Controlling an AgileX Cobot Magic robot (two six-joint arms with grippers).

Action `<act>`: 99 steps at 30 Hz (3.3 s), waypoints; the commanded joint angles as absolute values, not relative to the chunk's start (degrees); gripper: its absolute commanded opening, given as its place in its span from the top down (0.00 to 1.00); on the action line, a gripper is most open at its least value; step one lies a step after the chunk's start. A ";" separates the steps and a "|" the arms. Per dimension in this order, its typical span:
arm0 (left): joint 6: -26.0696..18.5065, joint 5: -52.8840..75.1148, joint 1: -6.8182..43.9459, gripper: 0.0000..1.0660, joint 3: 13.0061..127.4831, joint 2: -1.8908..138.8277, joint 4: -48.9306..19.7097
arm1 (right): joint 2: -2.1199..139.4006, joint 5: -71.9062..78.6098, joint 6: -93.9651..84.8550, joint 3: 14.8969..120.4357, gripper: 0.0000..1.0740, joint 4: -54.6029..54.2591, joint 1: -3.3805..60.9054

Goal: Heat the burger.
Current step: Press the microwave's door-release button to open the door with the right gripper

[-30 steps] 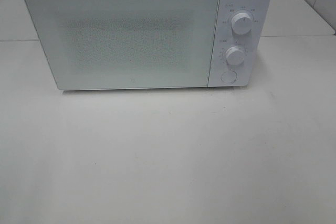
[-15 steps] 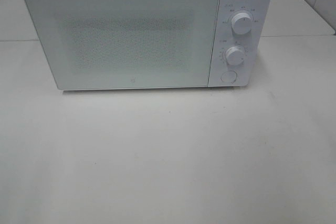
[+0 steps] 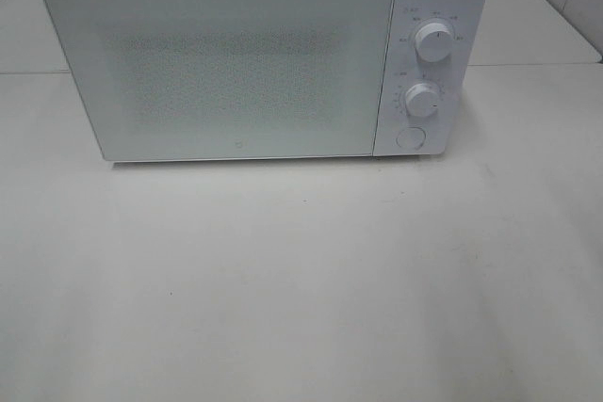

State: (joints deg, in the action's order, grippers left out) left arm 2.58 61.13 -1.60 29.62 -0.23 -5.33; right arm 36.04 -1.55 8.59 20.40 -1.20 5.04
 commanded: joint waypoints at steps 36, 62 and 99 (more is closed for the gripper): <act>2.86 61.02 -1.66 0.05 29.62 -0.63 -5.73 | 78.55 42.00 74.89 14.44 1.00 4.41 4.87; 2.86 61.02 -1.66 0.05 29.62 -0.63 -5.73 | 105.71 52.43 81.13 25.55 1.00 -19.82 26.24; 2.86 61.02 -1.66 0.05 29.62 -0.63 -5.73 | 114.94 47.15 82.51 41.20 1.00 -26.64 26.24</act>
State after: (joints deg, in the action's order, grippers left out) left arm 2.58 61.13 -1.60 29.62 -0.23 -5.33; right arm 114.82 47.44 82.45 40.57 -27.67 26.13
